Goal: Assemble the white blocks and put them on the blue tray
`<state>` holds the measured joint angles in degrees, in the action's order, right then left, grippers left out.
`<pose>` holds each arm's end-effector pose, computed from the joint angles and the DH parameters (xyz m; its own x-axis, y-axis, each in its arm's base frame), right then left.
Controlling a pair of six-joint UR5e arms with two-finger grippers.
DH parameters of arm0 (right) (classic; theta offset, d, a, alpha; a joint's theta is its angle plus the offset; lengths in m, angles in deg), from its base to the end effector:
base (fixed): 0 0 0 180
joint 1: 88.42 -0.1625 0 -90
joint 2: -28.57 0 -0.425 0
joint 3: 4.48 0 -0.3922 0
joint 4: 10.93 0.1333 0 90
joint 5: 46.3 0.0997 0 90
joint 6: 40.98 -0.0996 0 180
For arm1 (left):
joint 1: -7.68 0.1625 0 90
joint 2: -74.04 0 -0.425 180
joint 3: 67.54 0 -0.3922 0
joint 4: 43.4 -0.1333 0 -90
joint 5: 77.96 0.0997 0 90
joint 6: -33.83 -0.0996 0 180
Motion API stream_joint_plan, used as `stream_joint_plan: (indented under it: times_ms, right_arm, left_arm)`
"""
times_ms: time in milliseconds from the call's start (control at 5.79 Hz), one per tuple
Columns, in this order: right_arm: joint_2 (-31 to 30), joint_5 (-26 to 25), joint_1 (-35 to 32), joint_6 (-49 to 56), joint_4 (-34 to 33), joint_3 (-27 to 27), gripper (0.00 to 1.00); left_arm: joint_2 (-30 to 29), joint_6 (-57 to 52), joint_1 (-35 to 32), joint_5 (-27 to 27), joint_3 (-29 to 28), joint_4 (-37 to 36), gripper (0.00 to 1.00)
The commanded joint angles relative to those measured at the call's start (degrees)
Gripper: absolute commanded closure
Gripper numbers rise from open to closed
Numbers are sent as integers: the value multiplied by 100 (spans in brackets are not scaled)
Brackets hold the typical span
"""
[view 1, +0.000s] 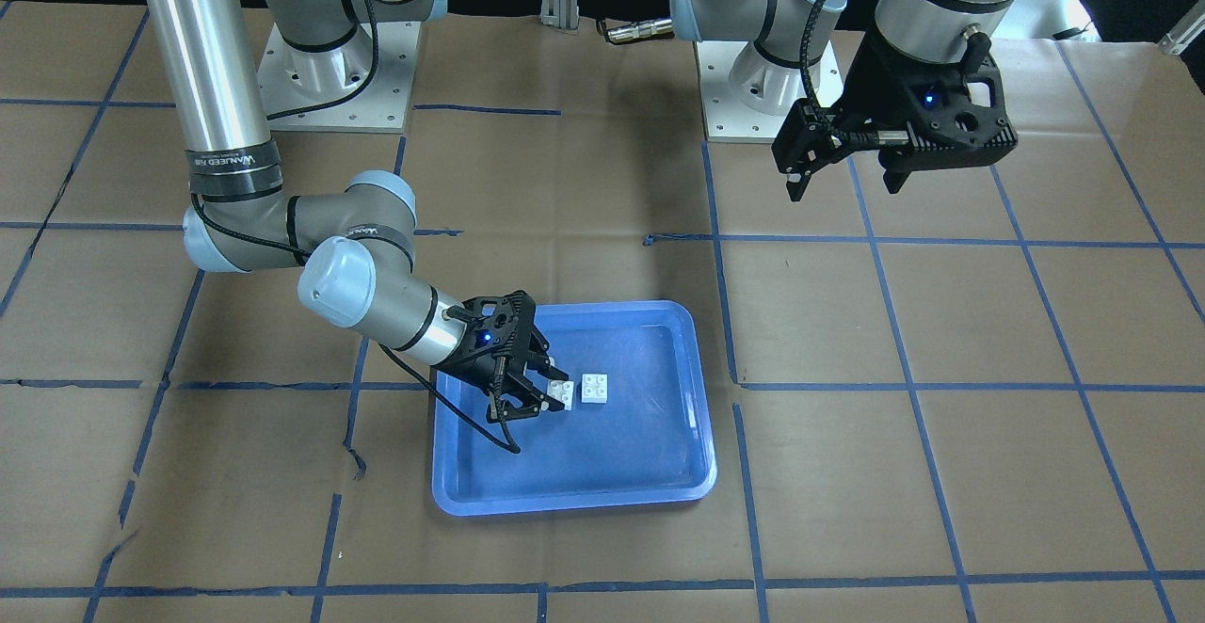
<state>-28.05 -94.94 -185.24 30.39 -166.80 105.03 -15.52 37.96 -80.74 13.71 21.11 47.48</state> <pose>0.2671 -0.5566 0.1542 -0.1228 -0.9924 0.0071 -0.7265 0.0850 -0.6819 -0.1168 -0.4934 0.5018 -0.9946 -0.0999 -0.0279 -0.0995 0.9949 -0.0179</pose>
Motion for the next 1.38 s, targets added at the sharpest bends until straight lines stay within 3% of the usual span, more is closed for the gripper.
stream_joint_plan:
  times_ms: [0, 1210]
  right_arm:
    - [10, -14, -56, 0, -5, 0, 68]
    - [10, 21, -73, 35, 4, 62, 66]
  left_arm:
    - [52, 0, 0, 0, 4, -1, 0]
    - [79, -9, 0, 9, 3, -1, 0]
